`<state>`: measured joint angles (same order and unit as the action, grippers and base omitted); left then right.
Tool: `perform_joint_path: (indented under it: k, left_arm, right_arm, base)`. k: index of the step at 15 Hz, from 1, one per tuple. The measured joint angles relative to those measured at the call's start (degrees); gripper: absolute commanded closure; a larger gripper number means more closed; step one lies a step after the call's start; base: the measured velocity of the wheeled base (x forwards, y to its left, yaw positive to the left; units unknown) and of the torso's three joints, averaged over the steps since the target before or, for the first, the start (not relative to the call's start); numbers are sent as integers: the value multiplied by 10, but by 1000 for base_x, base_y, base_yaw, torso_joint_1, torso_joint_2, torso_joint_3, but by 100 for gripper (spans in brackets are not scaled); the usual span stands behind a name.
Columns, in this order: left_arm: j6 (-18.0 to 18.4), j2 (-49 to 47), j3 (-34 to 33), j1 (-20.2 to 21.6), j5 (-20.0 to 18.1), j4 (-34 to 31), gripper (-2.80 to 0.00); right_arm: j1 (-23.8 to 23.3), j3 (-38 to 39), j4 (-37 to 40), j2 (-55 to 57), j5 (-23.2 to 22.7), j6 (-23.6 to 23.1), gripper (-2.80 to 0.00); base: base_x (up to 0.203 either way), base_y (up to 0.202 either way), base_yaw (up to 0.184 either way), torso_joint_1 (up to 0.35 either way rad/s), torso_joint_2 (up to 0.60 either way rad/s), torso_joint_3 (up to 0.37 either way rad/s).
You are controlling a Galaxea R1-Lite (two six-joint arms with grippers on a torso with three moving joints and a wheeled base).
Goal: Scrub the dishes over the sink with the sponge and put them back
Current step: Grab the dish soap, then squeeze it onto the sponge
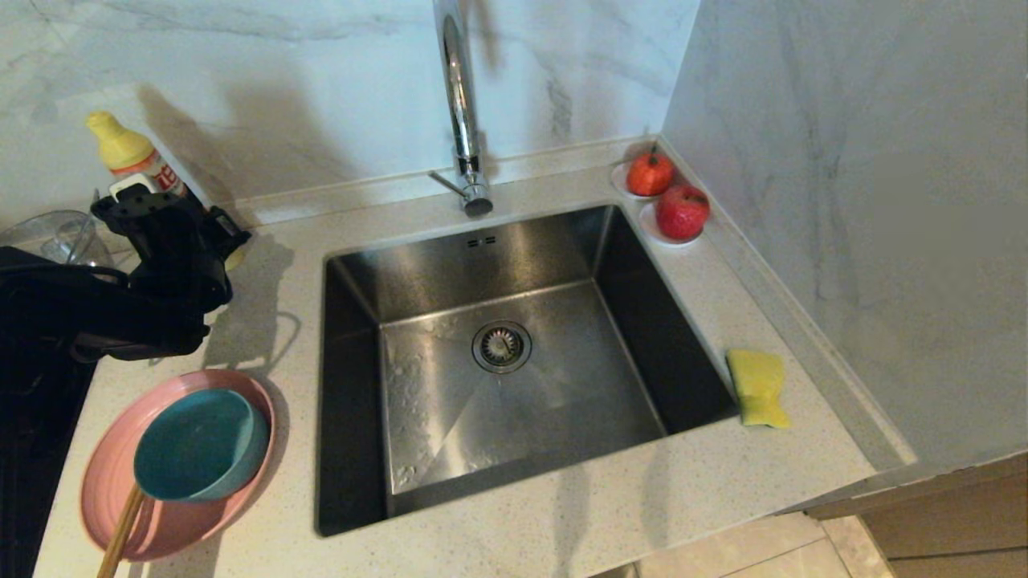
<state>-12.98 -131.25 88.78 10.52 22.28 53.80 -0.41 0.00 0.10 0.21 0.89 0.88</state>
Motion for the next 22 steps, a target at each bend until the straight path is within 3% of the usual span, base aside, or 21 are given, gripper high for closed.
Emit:
perform_joint_path:
  k: [5, 12, 15, 18, 22]
  left_arm:
    - [-5, 57, -19, -1, -1, -34, 0]
    - [-7, 248, -81, -4, -2, -124, 0]
    - [-5, 355, -92, -4, -17, -230, 0]
    - [6, 474, -85, -17, -66, -364, 0]
    - [81, 599, -37, -101, -107, -540, 0]
  right_arm:
    - [0, 0, 0, 0, 0, 0, 0]
    - [0, 0, 0, 0, 0, 0, 0]
    - [0, 0, 0, 0, 0, 0, 0]
    - [0, 0, 0, 0, 0, 0, 0]
    - [0, 0, 0, 0, 0, 0, 0]
  base:
    - [0, 0, 0, 0, 0, 0]
    - [0, 0, 0, 0, 0, 0]
    - [0, 0, 0, 0, 0, 0]
    - [0, 0, 0, 0, 0, 0]
    - [0, 0, 0, 0, 0, 0]
